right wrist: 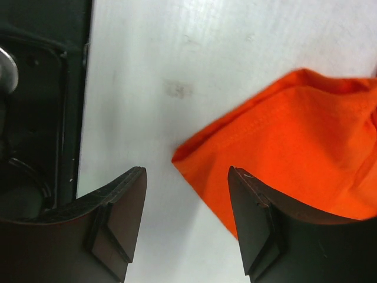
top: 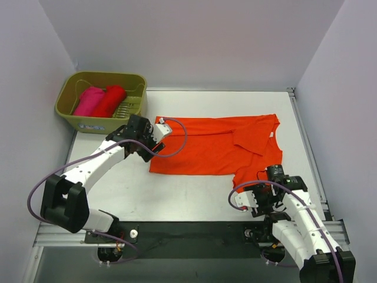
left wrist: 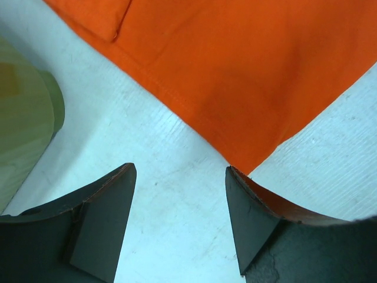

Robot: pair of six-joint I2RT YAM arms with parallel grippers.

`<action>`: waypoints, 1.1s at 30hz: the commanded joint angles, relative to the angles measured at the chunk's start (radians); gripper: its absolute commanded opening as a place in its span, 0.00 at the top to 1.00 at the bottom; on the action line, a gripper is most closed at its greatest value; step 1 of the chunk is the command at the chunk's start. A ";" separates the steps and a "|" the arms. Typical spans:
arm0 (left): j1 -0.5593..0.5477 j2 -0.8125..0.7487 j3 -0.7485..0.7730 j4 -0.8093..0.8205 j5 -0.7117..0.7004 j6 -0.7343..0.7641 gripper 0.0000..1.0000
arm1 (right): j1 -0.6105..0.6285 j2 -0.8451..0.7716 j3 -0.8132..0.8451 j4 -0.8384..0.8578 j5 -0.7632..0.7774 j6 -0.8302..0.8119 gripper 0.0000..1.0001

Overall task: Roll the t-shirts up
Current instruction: Fold the T-shirt at the center of the board.

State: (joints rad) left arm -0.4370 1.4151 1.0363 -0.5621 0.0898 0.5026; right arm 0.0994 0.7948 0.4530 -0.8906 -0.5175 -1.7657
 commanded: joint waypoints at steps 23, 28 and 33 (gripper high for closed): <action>0.096 -0.054 0.002 0.007 0.034 0.011 0.28 | 0.065 0.112 -0.097 0.105 0.083 -0.121 0.64; 0.103 -0.058 -0.027 -0.054 0.108 0.033 0.28 | 0.126 0.127 -0.041 0.069 0.088 -0.016 0.83; 0.104 -0.087 -0.056 -0.173 0.283 0.236 0.30 | 0.117 0.097 0.068 -0.028 0.089 0.168 1.00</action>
State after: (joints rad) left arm -0.3382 1.3705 1.0046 -0.6323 0.2070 0.5613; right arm 0.2176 0.9215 0.4313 -0.8043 -0.4229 -1.7561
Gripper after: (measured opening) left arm 0.700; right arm 0.040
